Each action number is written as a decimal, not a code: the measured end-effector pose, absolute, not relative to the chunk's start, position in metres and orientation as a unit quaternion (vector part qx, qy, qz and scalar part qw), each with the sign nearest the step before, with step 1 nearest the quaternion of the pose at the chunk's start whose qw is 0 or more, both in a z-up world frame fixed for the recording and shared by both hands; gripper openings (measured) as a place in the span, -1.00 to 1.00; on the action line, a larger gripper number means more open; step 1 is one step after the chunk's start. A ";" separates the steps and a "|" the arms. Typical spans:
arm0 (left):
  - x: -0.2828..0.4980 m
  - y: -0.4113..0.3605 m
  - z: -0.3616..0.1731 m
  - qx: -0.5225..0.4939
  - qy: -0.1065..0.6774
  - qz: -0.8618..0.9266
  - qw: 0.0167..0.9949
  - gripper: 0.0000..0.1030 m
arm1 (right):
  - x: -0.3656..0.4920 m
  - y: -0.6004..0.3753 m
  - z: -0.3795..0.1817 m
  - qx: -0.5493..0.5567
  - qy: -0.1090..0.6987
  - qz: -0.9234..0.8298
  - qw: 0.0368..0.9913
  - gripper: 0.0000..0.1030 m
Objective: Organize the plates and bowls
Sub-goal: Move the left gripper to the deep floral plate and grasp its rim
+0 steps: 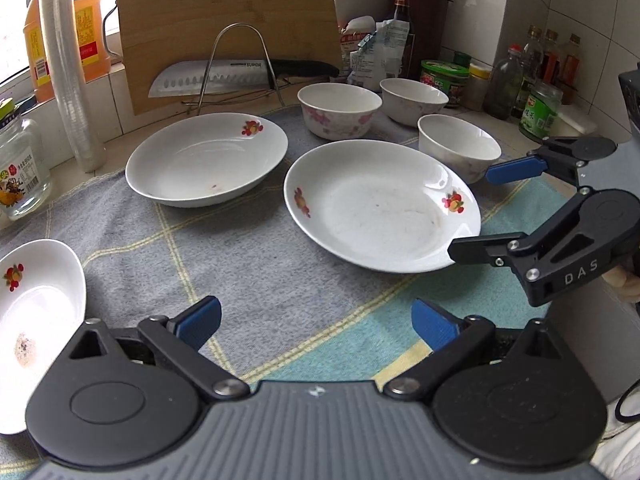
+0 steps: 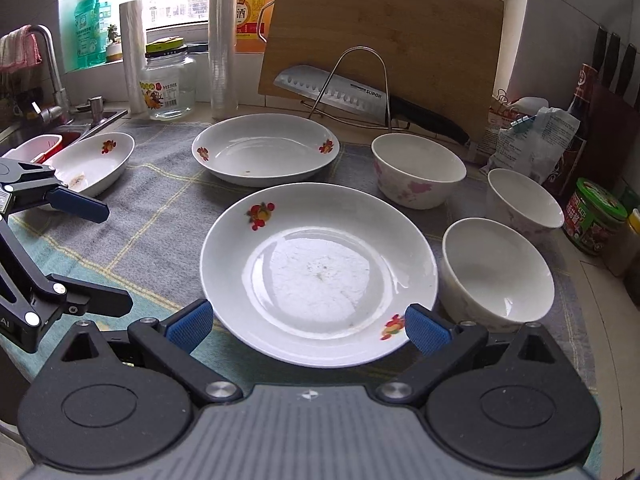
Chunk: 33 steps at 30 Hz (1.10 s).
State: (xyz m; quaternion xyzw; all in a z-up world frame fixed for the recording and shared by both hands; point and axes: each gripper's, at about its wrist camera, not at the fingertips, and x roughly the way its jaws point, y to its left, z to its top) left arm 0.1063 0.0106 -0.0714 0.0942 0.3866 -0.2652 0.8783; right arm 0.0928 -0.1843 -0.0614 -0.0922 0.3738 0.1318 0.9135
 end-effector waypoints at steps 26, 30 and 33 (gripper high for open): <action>0.200 -0.031 -0.089 -0.024 0.518 -0.253 0.816 0.95 | 0.112 -0.235 -0.117 -0.138 0.370 0.311 0.864 1.00; 0.218 -0.037 -0.098 -0.012 0.535 -0.280 0.797 0.95 | 0.115 -0.232 -0.118 -0.138 0.372 0.311 0.864 1.00; 0.232 -0.041 -0.101 -0.013 0.545 -0.301 0.782 0.95 | 0.115 -0.231 -0.119 -0.134 0.371 0.305 0.867 1.00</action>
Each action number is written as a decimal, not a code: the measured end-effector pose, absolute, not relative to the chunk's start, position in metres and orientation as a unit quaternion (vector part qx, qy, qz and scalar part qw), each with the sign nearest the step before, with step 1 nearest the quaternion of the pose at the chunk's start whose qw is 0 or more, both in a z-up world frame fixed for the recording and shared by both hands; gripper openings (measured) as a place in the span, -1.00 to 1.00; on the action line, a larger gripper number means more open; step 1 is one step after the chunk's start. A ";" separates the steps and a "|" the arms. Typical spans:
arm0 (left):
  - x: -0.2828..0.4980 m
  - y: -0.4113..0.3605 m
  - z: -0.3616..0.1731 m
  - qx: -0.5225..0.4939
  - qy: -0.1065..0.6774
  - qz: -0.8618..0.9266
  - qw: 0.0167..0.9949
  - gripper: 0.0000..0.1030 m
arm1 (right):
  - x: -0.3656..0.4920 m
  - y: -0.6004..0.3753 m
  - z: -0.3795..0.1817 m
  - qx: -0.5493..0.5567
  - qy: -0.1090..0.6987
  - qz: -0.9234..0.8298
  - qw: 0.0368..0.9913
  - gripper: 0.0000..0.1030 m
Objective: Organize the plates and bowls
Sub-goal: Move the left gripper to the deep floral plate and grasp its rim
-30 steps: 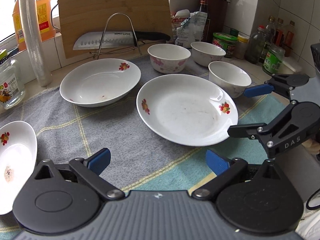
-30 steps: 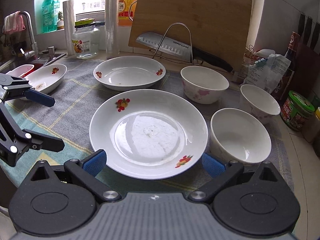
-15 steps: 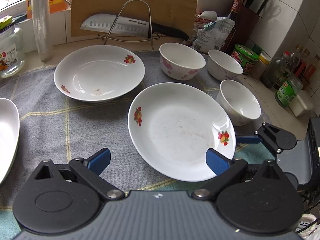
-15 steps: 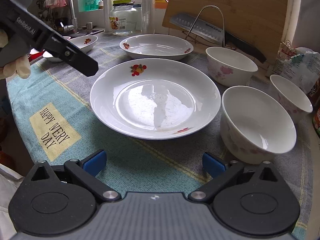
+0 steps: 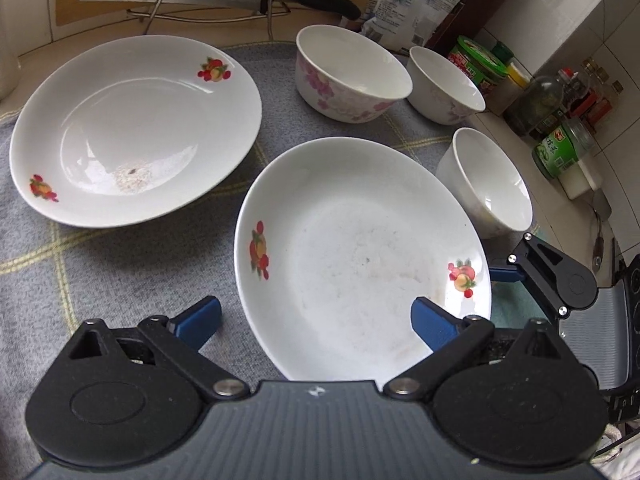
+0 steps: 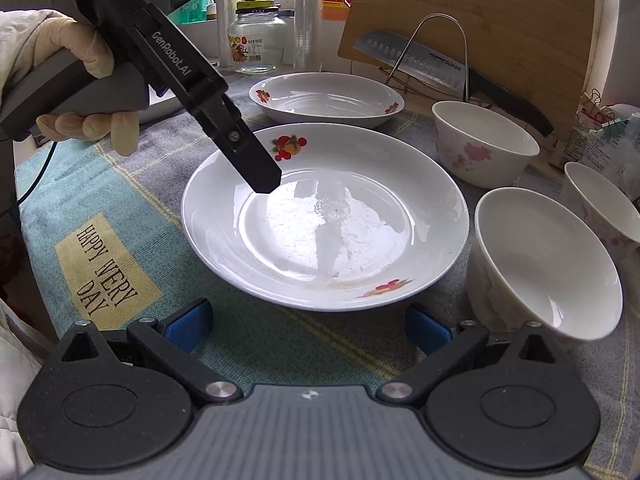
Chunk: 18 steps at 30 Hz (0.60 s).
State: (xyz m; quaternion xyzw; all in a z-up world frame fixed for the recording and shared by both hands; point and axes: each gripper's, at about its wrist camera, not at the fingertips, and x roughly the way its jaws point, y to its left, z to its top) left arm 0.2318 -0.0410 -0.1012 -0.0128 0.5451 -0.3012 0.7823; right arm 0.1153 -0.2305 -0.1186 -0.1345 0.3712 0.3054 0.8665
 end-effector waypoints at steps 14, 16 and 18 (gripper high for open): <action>0.272 -0.070 -0.103 0.036 0.559 -0.359 0.747 0.98 | 0.110 -0.230 -0.122 -0.119 0.355 0.285 0.882 1.00; 0.275 -0.072 -0.103 0.036 0.562 -0.359 0.745 0.98 | 0.111 -0.229 -0.123 -0.117 0.353 0.282 0.884 1.00; 0.277 -0.071 -0.103 0.033 0.565 -0.358 0.742 0.98 | 0.112 -0.228 -0.123 -0.116 0.351 0.282 0.885 1.00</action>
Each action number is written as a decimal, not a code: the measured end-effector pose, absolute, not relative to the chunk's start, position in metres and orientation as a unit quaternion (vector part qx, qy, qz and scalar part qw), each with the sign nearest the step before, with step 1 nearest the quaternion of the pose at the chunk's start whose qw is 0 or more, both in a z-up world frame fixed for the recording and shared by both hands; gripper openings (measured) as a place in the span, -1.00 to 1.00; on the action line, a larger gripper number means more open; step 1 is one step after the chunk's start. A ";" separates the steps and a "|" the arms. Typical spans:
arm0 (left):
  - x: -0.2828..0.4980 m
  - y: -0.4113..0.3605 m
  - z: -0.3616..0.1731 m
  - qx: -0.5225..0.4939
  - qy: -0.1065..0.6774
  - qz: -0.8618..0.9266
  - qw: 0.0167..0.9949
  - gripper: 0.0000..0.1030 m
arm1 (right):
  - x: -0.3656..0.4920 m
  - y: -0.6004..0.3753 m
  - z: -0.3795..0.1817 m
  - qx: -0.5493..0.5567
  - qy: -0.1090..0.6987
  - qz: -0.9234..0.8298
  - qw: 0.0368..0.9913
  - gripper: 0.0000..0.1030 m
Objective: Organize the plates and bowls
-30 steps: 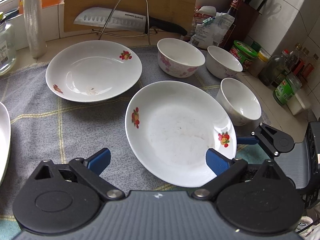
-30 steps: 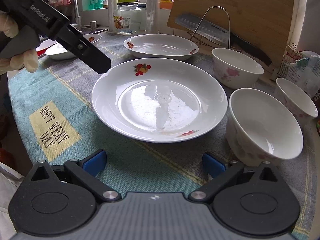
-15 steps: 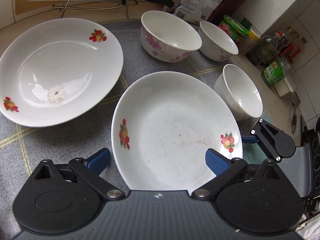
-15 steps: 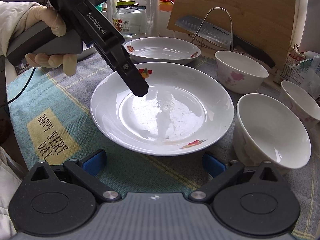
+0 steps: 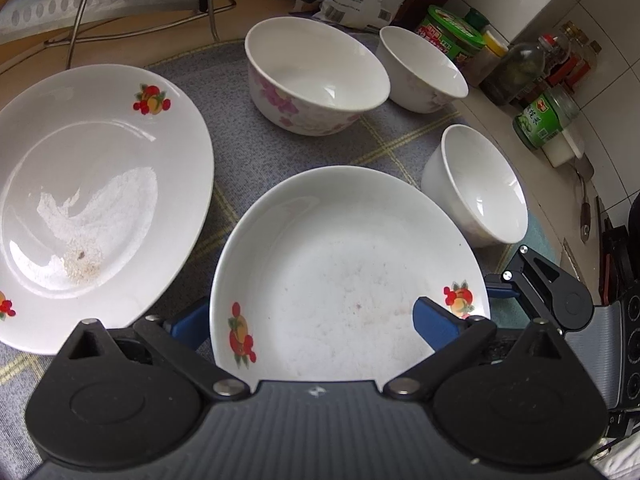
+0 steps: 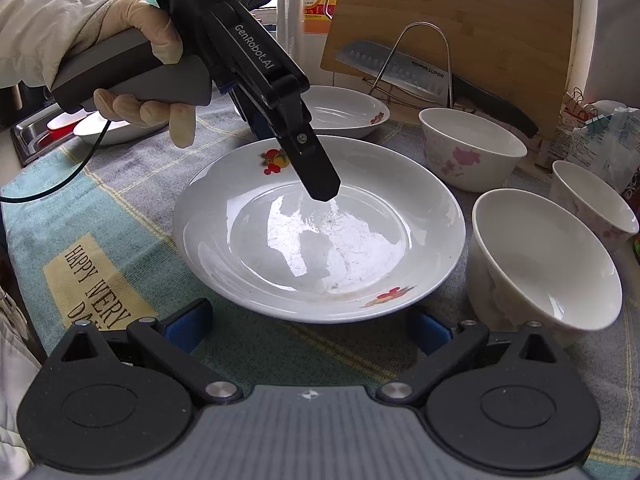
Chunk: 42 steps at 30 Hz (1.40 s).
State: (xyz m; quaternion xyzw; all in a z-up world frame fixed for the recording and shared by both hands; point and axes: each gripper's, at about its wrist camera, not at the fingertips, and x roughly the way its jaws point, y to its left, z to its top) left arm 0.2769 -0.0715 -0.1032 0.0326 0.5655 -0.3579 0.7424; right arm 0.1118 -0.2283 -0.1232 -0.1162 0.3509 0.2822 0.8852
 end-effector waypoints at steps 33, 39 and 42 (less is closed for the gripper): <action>0.295 -0.090 -0.094 0.067 0.588 -0.370 0.716 0.92 | 0.115 -0.227 -0.123 -0.115 0.343 0.251 0.898 1.00; 0.291 -0.095 -0.093 0.083 0.590 -0.372 0.712 0.92 | 0.111 -0.228 -0.122 -0.121 0.340 0.246 0.900 1.00; 0.289 -0.095 -0.092 0.087 0.589 -0.383 0.706 0.92 | 0.109 -0.227 -0.120 -0.130 0.337 0.251 0.898 1.00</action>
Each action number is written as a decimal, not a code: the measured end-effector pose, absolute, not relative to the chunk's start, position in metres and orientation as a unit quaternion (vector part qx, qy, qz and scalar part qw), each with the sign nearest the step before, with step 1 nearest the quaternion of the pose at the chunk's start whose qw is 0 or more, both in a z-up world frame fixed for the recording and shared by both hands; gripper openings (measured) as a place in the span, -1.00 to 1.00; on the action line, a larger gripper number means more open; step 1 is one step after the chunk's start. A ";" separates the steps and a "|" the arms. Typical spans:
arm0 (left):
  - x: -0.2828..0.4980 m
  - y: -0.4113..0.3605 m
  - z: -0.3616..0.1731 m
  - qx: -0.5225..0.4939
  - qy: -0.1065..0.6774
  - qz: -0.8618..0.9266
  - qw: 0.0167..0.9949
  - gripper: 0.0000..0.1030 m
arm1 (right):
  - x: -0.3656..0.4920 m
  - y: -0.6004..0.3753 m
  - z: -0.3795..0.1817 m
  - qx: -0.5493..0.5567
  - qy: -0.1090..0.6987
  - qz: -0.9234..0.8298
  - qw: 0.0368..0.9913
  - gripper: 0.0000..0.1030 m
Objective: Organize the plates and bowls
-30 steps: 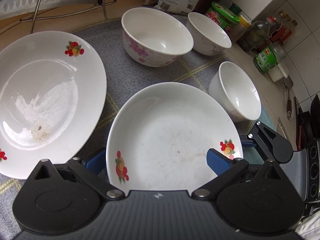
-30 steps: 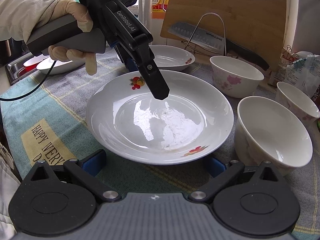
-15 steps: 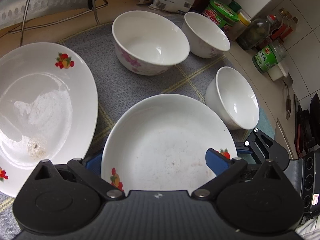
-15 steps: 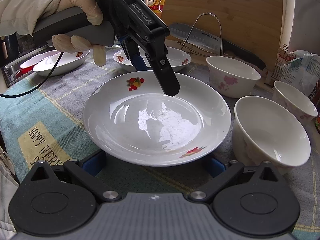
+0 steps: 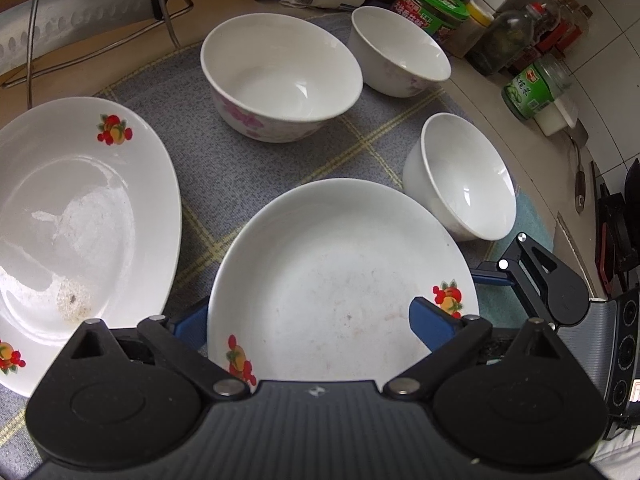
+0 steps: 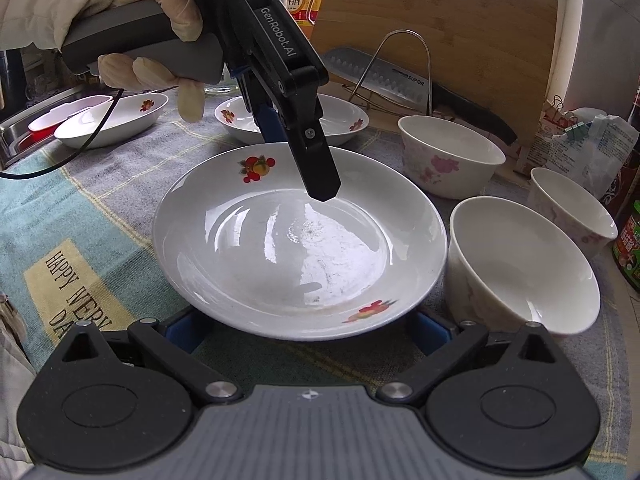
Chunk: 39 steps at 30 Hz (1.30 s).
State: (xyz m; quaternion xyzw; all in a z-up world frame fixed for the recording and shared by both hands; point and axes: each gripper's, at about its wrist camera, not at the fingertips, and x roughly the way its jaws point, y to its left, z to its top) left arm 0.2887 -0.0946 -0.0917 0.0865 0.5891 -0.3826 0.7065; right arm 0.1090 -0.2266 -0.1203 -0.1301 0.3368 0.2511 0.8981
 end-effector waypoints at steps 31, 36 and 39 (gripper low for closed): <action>0.285 -0.096 -0.098 0.095 0.583 -0.396 0.704 0.91 | 0.109 -0.223 -0.118 -0.142 0.355 0.266 0.885 1.00; 0.285 -0.094 -0.097 0.091 0.586 -0.398 0.700 0.90 | 0.109 -0.223 -0.117 -0.146 0.355 0.265 0.884 1.00; 0.283 -0.092 -0.095 0.093 0.586 -0.398 0.700 0.90 | 0.107 -0.222 -0.116 -0.154 0.353 0.266 0.883 1.00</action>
